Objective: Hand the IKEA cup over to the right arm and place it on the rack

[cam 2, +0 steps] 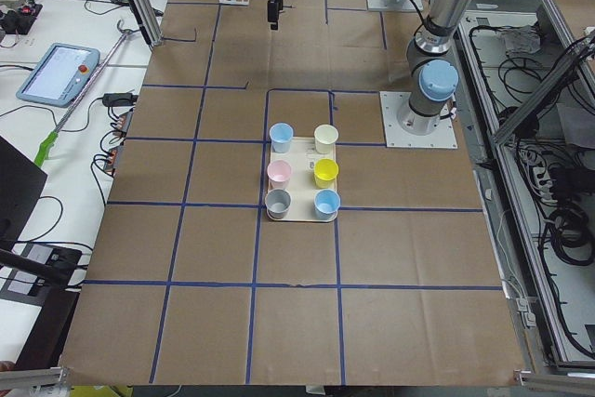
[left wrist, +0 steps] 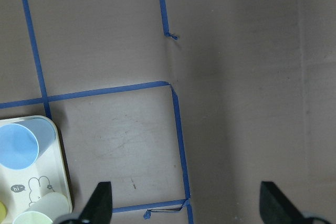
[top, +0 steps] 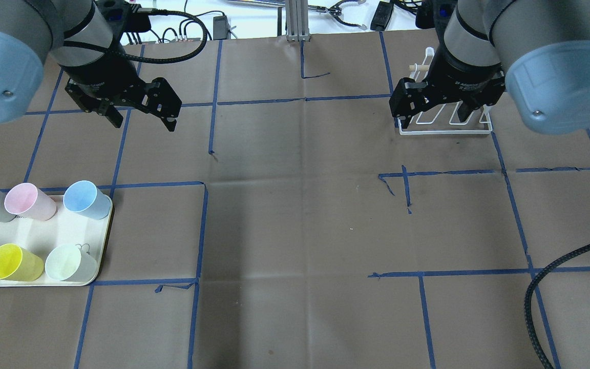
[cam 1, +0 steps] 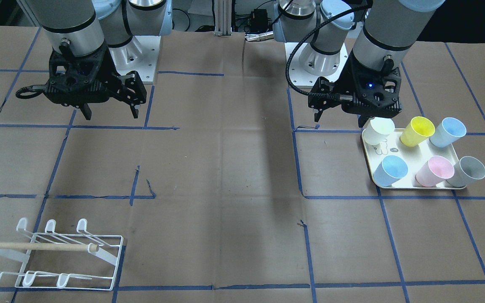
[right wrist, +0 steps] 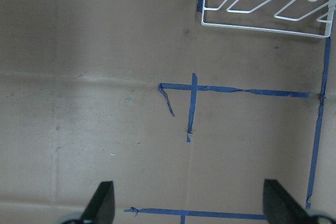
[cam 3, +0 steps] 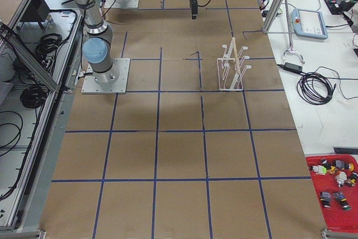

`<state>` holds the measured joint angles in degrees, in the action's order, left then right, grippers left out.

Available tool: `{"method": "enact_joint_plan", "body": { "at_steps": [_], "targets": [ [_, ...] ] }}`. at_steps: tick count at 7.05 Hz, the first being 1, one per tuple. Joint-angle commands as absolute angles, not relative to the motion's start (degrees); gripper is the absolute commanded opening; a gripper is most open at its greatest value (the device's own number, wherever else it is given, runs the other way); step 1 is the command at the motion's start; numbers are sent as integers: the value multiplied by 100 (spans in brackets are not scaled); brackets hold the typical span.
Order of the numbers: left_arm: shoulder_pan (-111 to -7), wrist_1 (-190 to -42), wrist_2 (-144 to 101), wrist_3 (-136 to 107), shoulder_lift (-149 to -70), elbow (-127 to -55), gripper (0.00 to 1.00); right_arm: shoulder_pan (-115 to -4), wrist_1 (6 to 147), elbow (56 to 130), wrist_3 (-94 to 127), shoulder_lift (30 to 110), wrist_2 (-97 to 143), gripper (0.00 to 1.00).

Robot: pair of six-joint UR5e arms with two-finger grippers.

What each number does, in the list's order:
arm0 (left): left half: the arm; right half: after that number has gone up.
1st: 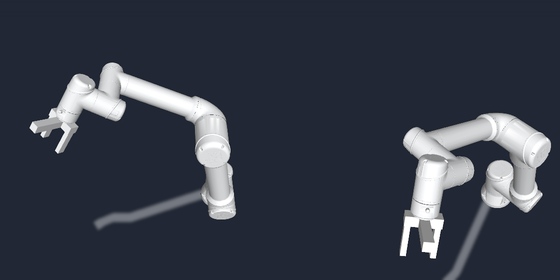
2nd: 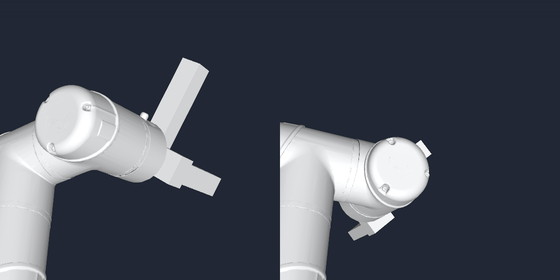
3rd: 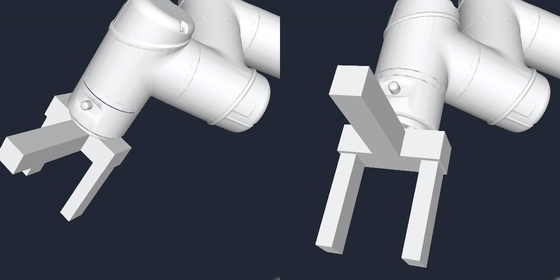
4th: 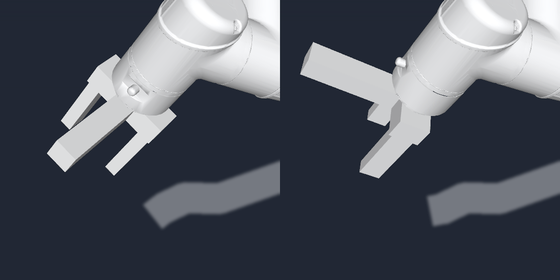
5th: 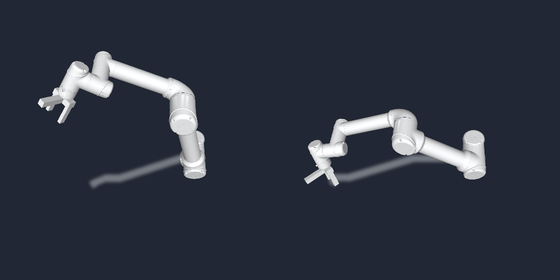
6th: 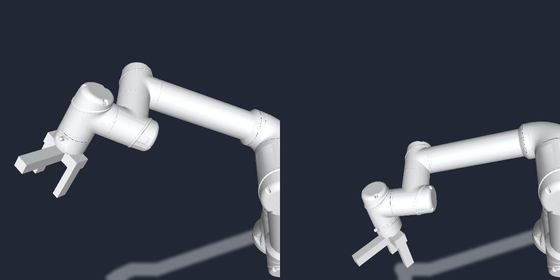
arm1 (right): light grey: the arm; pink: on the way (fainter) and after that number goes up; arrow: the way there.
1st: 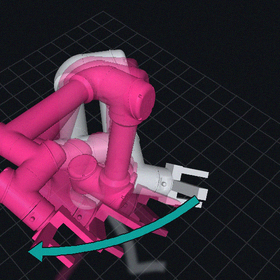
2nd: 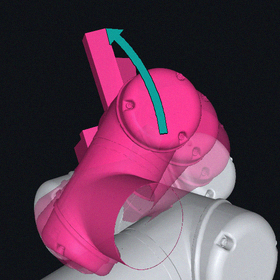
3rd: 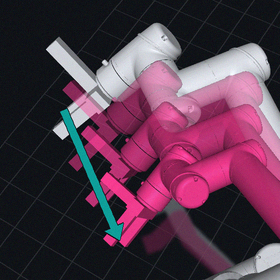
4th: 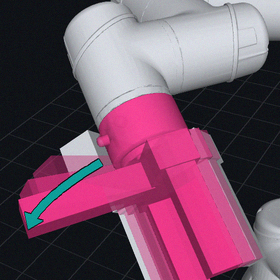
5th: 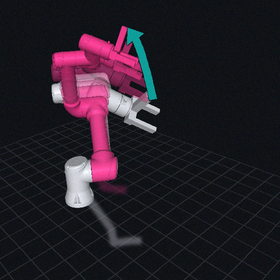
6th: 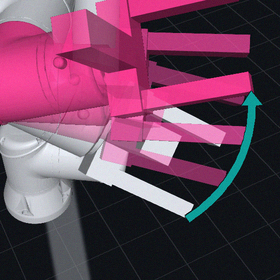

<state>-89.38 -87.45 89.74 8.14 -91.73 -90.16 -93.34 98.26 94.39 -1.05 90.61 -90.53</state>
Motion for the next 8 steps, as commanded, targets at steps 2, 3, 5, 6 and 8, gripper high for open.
{"method": "enact_joint_plan", "body": {
  "at_steps": [2, 3, 5, 6, 8],
  "targets": [
    [-8938, -8754, 8974, 809, -9176, -8991, 100, -9334, 9826, 9439, -105, 9062, -9044, 100],
    [-8938, -8754, 8974, 809, -9193, -8983, 100, -9334, 9826, 9439, -105, 9062, -9044, 100],
    [-8938, -8754, 8974, 809, -9158, -9009, 100, -9334, 9826, 9439, -105, 9062, -9044, 100],
    [-8938, -8754, 8974, 809, -9132, -9070, 100, -9334, 9826, 9439, -105, 9062, -9053, 100],
    [-8930, -8745, 8965, 809, -9123, -9097, 100, -9334, 9826, 9457, -105, 9062, -9044, 100]
  ]
}}
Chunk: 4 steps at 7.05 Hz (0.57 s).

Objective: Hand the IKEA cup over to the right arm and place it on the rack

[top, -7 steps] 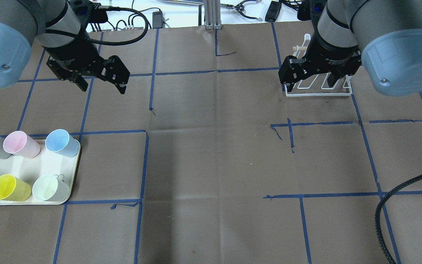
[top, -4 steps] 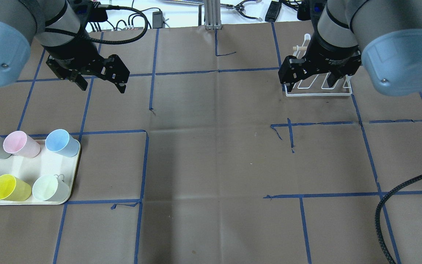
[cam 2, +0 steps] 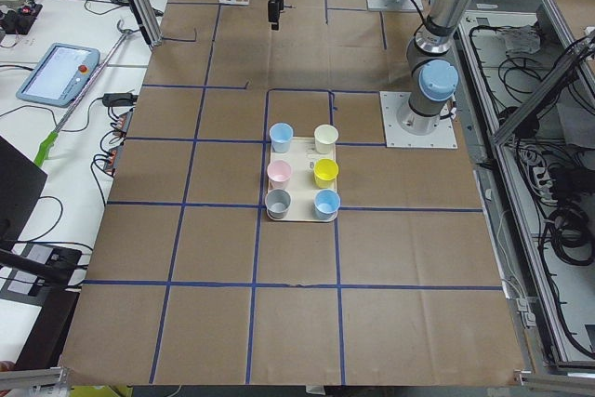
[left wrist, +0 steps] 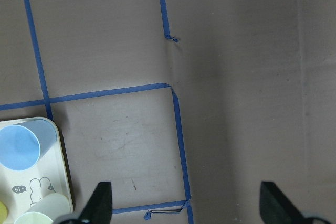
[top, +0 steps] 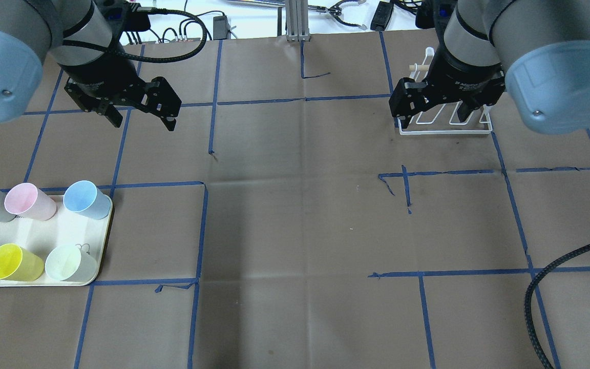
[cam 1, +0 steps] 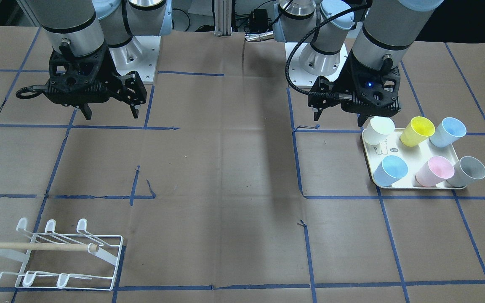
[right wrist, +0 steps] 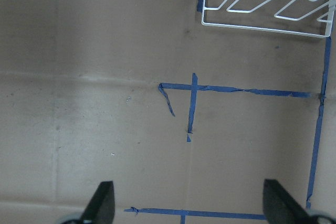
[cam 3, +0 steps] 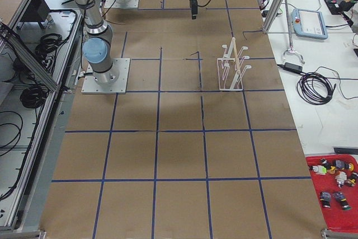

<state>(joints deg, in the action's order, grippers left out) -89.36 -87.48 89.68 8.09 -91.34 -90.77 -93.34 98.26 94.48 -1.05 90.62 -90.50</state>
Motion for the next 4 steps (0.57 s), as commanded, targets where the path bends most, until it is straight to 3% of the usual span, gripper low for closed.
{"method": "enact_joint_plan", "body": {
  "at_steps": [1, 4],
  "targets": [
    [-8895, -8745, 8974, 817, -9114, -9123, 100, -9334, 9826, 9483, -105, 9062, -9044, 100],
    [-8395, -8798, 8982, 1430, -9018, -9298, 100, -9334, 9826, 9483, -105, 9062, -9044, 100]
  ]
}}
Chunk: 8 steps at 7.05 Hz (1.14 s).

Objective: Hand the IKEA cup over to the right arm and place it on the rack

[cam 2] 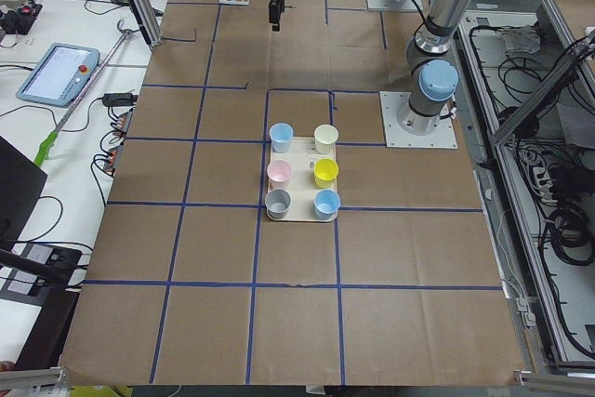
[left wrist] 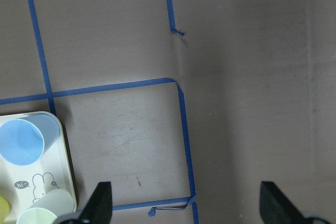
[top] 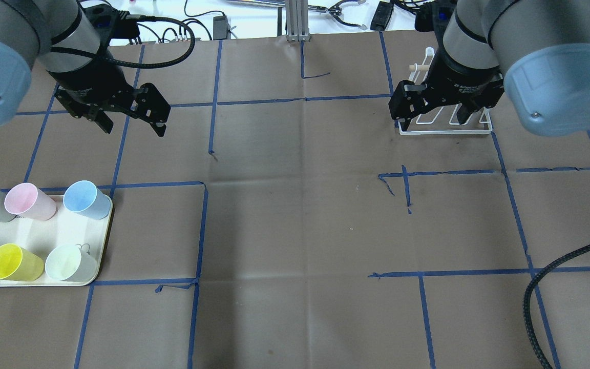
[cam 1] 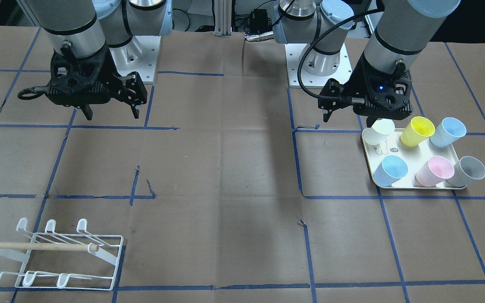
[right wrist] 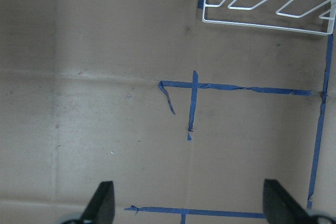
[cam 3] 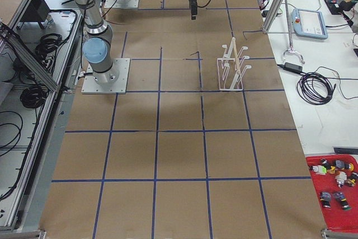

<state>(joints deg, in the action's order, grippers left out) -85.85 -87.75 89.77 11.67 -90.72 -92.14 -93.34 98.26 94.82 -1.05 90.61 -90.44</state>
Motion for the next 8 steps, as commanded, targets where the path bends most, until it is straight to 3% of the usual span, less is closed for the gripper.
{"method": "enact_joint_plan", "body": {
  "at_steps": [1, 4, 8],
  "targets": [
    [-8080, -8807, 8965, 1763, -8800, -9569, 99, -9334, 9826, 9483, -105, 9062, -9044, 100],
    [-6604, -8010, 8965, 2704, -8587, -10431, 99, -9334, 9835, 9536, -105, 9070, -9035, 100],
    [-6425, -7221, 8947, 2698, -8955, -10773, 99, -9334, 9835, 9545, -105, 9062, -9035, 100]
  ]
}}
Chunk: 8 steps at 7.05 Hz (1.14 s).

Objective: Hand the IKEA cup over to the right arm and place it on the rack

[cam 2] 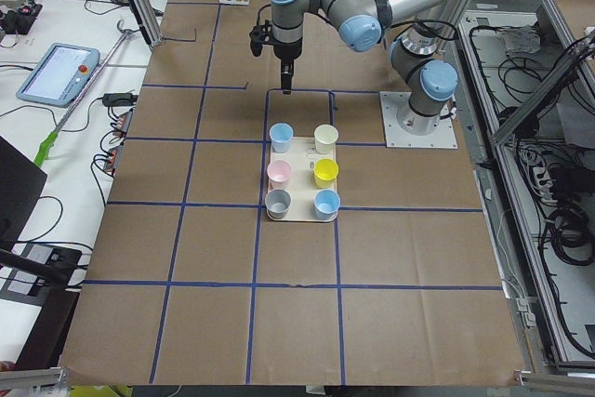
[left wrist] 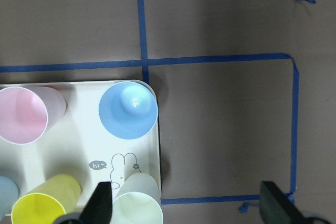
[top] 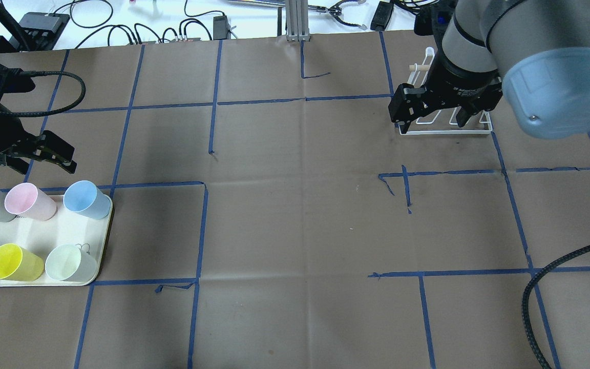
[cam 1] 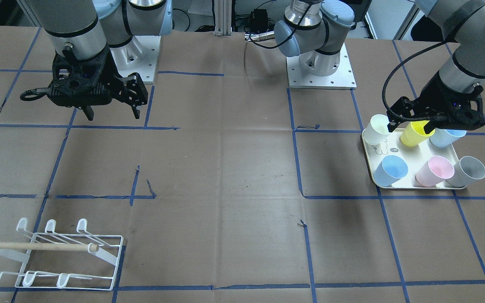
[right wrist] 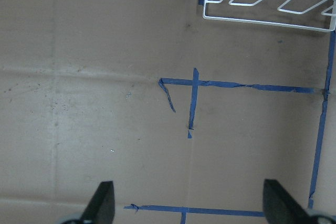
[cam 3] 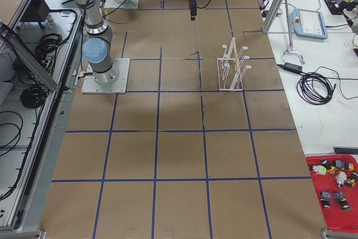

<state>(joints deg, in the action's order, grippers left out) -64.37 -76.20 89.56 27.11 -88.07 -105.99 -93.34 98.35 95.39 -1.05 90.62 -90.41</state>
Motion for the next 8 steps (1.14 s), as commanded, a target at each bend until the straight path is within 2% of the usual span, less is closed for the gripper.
{"method": "enact_joint_plan", "body": {
  "at_steps": [1, 4, 6, 8],
  "targets": [
    [-6434, -6816, 8930, 2655, -9182, -10958, 99, -9334, 9835, 9545, -105, 9062, -9044, 100],
    [-6460, -5779, 8903, 2575, -9920, -11327, 99, -9334, 9835, 9545, -105, 9062, -9044, 100],
    [-6469, -5214, 8912, 2549, -10002, -11837, 99, -9334, 9835, 9545, -105, 9062, -9044, 100],
    [-6469, -5273, 8938, 2558, -9932, -11892, 99, -9334, 9835, 9545, -105, 9062, -9044, 100]
  ]
}}
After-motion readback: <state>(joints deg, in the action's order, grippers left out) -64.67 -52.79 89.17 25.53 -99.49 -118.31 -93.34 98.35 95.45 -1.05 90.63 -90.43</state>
